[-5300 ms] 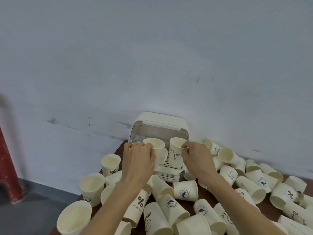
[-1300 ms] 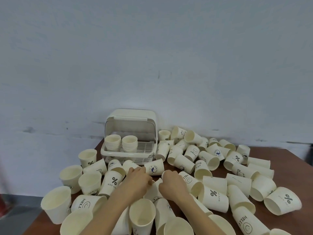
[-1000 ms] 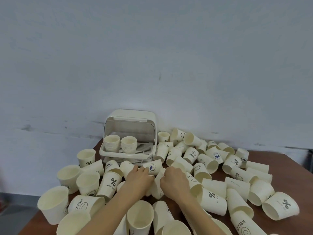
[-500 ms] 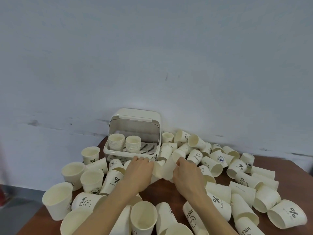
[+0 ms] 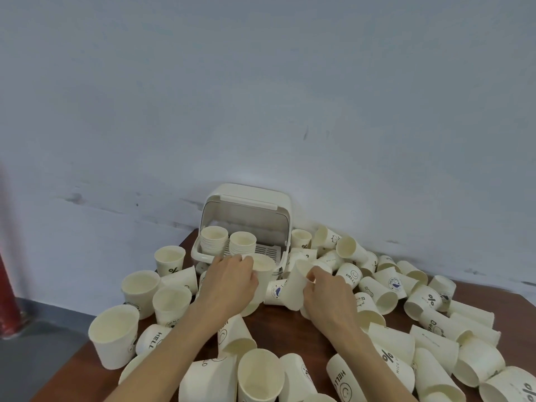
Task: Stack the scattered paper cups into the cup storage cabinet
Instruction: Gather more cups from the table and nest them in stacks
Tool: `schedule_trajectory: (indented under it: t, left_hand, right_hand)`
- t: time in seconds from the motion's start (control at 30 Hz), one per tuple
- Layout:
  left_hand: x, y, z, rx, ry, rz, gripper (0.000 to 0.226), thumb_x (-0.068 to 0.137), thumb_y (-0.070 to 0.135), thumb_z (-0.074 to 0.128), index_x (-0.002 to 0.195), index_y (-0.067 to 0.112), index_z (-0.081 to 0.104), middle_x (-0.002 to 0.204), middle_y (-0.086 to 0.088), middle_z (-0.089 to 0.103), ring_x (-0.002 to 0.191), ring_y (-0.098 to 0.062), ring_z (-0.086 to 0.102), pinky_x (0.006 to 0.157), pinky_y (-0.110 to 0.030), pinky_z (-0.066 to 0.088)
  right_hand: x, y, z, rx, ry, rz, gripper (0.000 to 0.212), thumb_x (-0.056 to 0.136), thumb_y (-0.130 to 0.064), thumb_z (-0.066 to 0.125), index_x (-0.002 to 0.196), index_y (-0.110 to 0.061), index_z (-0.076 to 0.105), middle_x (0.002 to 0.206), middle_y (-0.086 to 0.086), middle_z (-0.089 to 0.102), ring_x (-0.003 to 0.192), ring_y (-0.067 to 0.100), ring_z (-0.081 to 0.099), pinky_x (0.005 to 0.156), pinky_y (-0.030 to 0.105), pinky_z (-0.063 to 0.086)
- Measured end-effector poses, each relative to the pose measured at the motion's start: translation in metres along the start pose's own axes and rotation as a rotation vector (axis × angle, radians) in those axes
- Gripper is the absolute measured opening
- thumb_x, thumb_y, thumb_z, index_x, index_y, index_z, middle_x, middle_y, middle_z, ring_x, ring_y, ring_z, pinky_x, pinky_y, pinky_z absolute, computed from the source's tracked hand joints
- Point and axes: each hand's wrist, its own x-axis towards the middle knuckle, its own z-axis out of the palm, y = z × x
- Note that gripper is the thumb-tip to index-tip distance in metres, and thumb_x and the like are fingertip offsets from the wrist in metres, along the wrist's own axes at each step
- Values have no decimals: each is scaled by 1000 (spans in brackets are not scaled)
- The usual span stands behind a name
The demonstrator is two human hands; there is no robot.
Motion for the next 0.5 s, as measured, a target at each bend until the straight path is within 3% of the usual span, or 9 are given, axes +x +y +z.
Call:
schedule_trajectory:
  t: [0.2, 0.5]
  left_hand:
    - [15, -18, -5, -4, 93, -75, 26, 94, 33, 37, 94, 18, 58, 92, -1, 63, 84, -22, 57, 78, -35, 39]
    - [51, -53, 0, -16, 255, -149, 24, 94, 27, 42, 88, 13, 59, 89, -5, 65, 83, -26, 58, 79, -36, 39]
  right_hand:
    - [19, -19, 6, -8, 13, -63, 19, 90, -17, 44, 104, -19, 58, 87, 5, 64, 84, 28, 58, 65, 34, 45]
    - [64, -51, 20, -23, 66, -163, 18, 89, -15, 46, 100, -18, 60, 78, 5, 65, 76, 27, 59, 63, 35, 46]
